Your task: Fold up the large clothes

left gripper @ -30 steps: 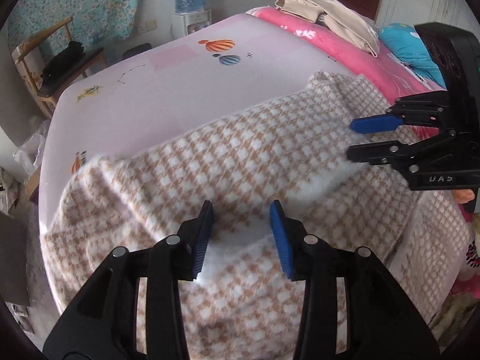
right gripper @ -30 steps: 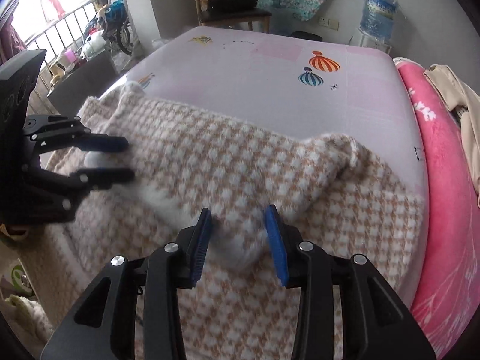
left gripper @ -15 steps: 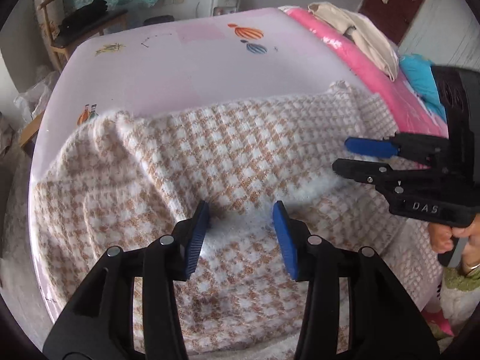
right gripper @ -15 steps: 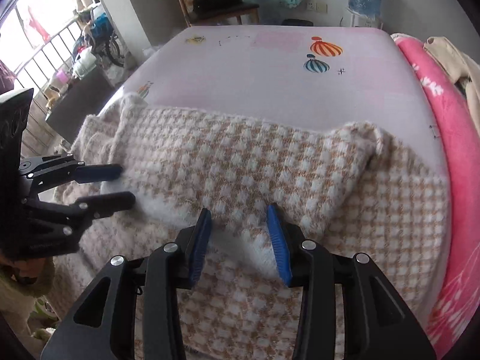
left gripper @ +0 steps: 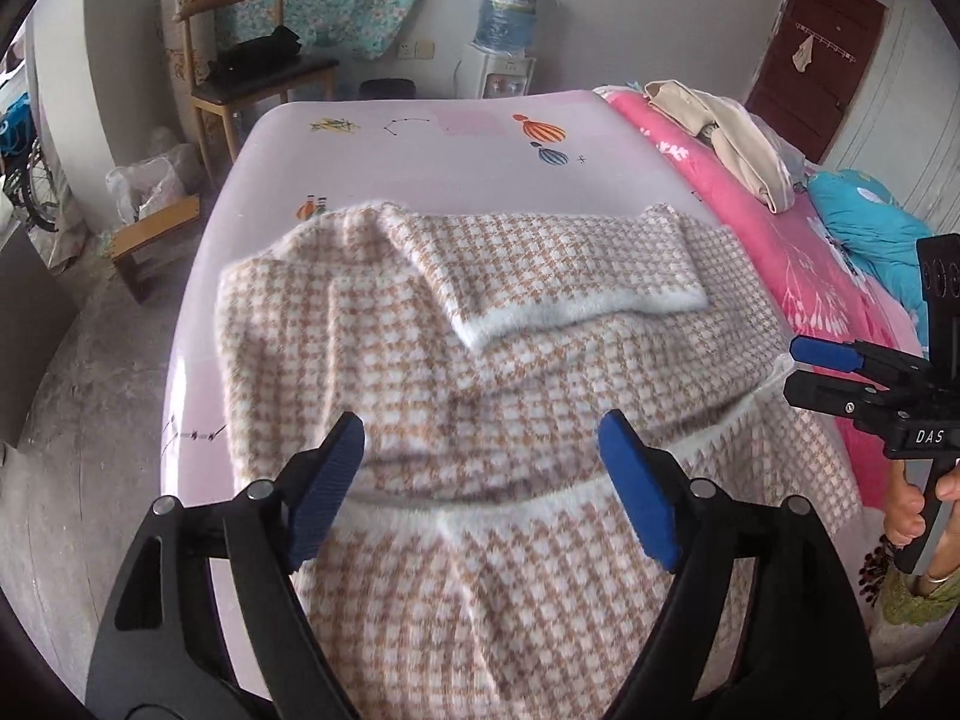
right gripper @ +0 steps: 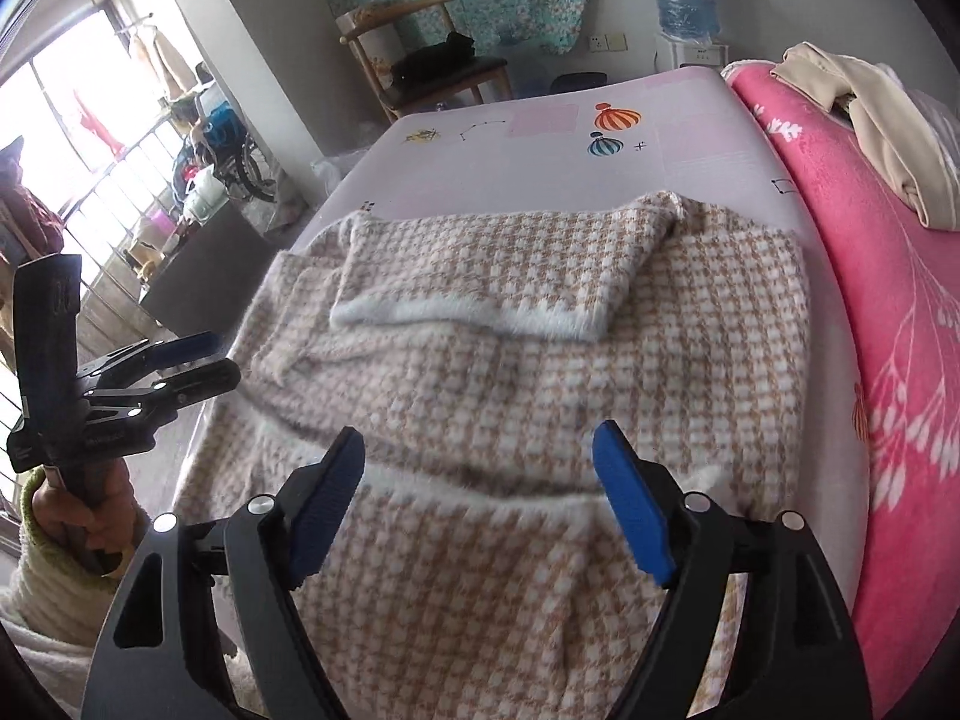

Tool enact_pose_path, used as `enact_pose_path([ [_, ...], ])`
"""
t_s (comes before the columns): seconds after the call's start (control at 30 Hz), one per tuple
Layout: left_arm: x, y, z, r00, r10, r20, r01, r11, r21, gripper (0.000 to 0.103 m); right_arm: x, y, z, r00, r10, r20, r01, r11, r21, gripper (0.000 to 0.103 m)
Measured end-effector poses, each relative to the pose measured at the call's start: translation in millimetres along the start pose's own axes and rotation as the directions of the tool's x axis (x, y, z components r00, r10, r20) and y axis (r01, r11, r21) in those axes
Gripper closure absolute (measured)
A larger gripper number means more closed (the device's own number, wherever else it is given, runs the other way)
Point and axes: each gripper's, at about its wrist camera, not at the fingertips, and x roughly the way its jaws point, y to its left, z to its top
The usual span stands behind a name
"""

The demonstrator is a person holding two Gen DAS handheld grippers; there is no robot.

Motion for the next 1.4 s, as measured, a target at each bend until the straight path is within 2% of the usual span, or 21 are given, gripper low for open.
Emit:
enact_pose_path([
  [0.07, -14.4, 1.1, -13.5, 1.000, 0.018, 0.012, -0.018, 1.000, -0.019, 0.025, -4.3, 3.1, -13.1, 1.000, -0.002, -0.005, 0.002, 1.000, -0.010, 0.021],
  [0.23, -40.9, 6.6, -49.4, 0.995, 0.087, 0.040, -0.085, 0.995, -0.047, 0.024, -2.6, 13.4, -48.9, 0.999, -0.034, -0.039, 0.032, 0.998, -0.058, 0.021],
  [0.43, -40.0, 21.1, -77.6, 0.992, 0.117, 0.041, -0.113, 0.989, -0.093, 0.025, 16.8, 15.9, -75.8, 0.993, -0.046, -0.112, 0.041, 0.998, -0.048, 0.021],
  [0.6, -18.9, 34.3, -81.3, 0.991, 0.134, 0.024, -0.131, 0.986, -0.102, 0.044, 25.1, 15.2, -79.6, 0.990, -0.054, -0.133, 0.049, 0.998, -0.039, 0.021],
  [0.73, 9.3, 50.5, -77.6, 0.989, 0.142, -0.044, -0.147, 0.981, -0.126, 0.059, 27.7, 16.9, -79.9, 0.987, -0.077, -0.140, 0.069, 0.996, -0.057, 0.021],
  [0.8, 18.2, 58.6, -76.5, 0.989, 0.126, -0.071, -0.135, 0.979, -0.150, 0.064, 29.2, 18.4, -80.4, 0.986, -0.084, -0.143, 0.075, 0.995, -0.063, 0.021],
  [1.0, 22.1, 68.7, -73.3, 0.996, 0.061, -0.061, -0.071, 0.981, -0.179, 0.064, 33.3, 18.6, -80.2, 0.983, -0.096, -0.156, 0.086, 0.994, -0.069, 0.021],
  [1.23, 22.2, 68.8, -65.0, 0.996, -0.083, -0.012, 0.080, 0.983, -0.168, 0.064, 36.0, 18.9, -79.3, 0.983, -0.096, -0.160, 0.087, 0.994, -0.063, 0.021],
  [1.27, 22.4, 66.8, -64.4, 0.996, -0.087, -0.013, 0.084, 0.984, -0.154, 0.064, 36.5, 17.9, -79.5, 0.983, -0.096, -0.160, 0.087, 0.994, -0.063, 0.021],
  [1.4, 37.6, 64.7, -64.2, 0.996, -0.017, -0.083, 0.006, 0.991, -0.131, 0.064, 38.8, 17.7, -79.2, 0.981, -0.101, -0.164, 0.092, 0.994, -0.061, 0.021],
])
